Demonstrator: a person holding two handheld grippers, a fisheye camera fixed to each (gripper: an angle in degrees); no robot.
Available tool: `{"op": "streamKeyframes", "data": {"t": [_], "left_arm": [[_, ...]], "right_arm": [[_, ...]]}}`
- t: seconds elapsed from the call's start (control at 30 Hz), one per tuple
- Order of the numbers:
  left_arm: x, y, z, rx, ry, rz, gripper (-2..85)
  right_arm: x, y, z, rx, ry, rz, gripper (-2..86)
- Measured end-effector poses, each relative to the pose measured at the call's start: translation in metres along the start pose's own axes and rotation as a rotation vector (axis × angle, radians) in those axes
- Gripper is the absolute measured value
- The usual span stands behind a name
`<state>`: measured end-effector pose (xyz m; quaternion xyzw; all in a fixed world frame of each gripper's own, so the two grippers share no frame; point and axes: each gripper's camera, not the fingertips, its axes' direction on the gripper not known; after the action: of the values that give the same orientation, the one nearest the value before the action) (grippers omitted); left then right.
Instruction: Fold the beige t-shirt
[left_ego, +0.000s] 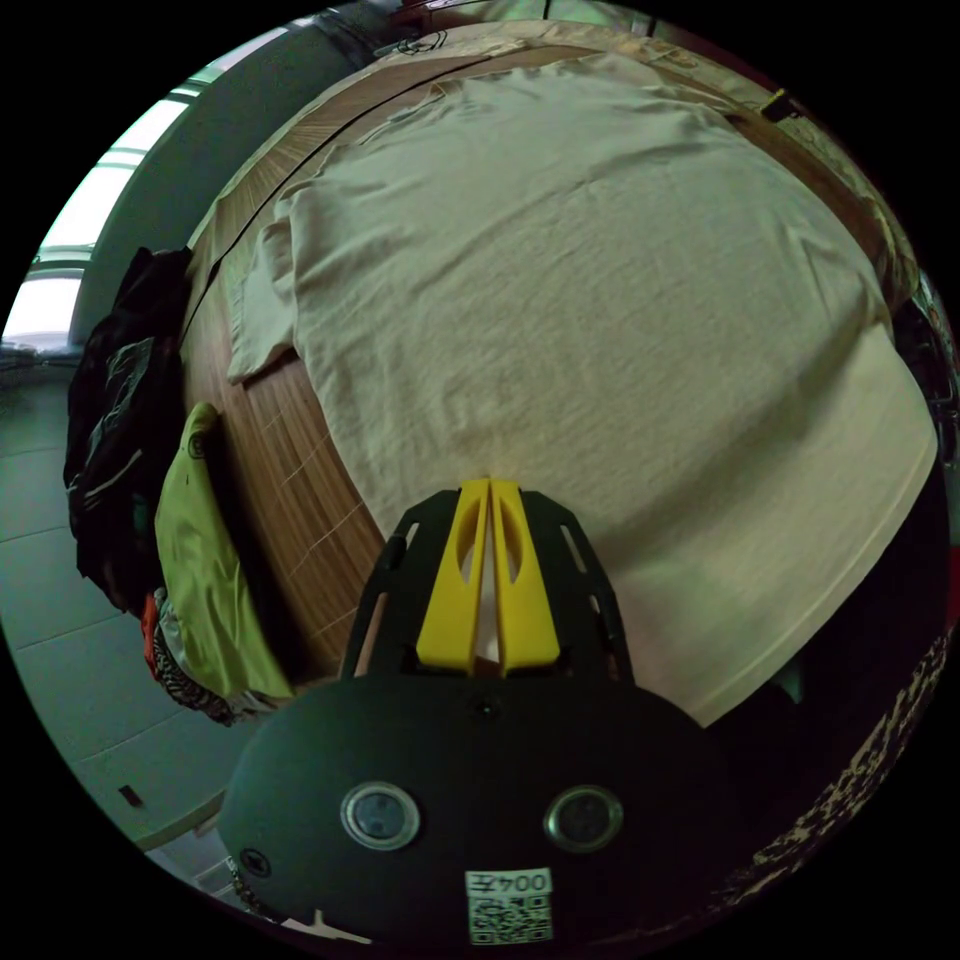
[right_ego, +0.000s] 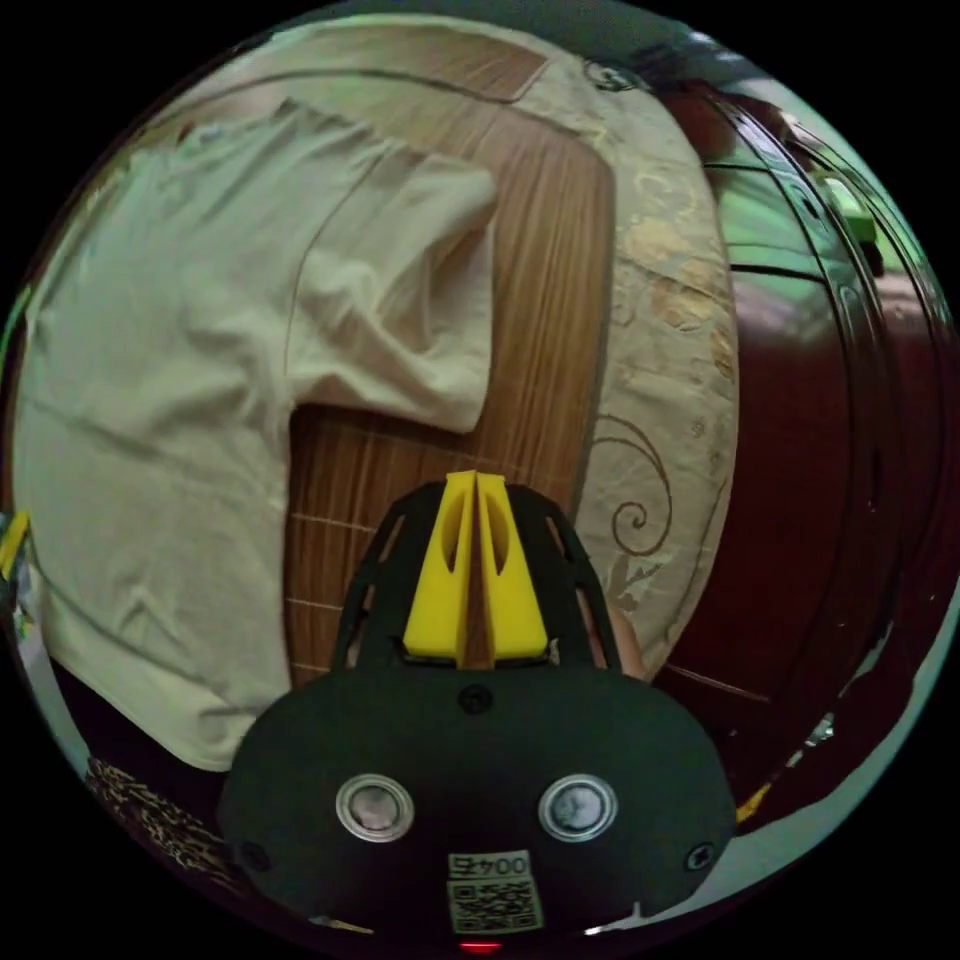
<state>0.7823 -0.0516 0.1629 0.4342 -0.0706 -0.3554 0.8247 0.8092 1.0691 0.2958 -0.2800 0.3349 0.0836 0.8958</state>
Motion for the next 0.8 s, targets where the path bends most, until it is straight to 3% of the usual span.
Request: {"op": "streamKeyframes", "data": {"t": [0.23, 0.4, 0.53, 0.73, 0.8], "left_arm": [[-0.002, 0.0, 0.006, -0.01, -0.001, 0.004, 1.1], [-0.008, 0.001, 0.01, -0.01, 0.019, -0.017, 1.1], [-0.011, 0.001, 0.012, -0.012, 0.026, -0.025, 1.1], [-0.01, 0.002, 0.013, -0.013, 0.016, -0.026, 1.0], [-0.011, 0.002, 0.014, -0.012, 0.015, -0.027, 0.9]], "right_arm": [[0.039, -0.03, -0.012, 0.231, -0.216, 0.159, 4.0], [0.052, -0.058, 0.018, 0.194, -0.419, 0.263, 11.7], [0.039, -0.071, 0.03, 0.154, -0.387, 0.298, 9.2], [0.019, -0.066, 0.029, 0.147, -0.133, 0.255, 3.6], [0.031, -0.057, 0.028, 0.182, -0.196, 0.298, 3.6]]}}
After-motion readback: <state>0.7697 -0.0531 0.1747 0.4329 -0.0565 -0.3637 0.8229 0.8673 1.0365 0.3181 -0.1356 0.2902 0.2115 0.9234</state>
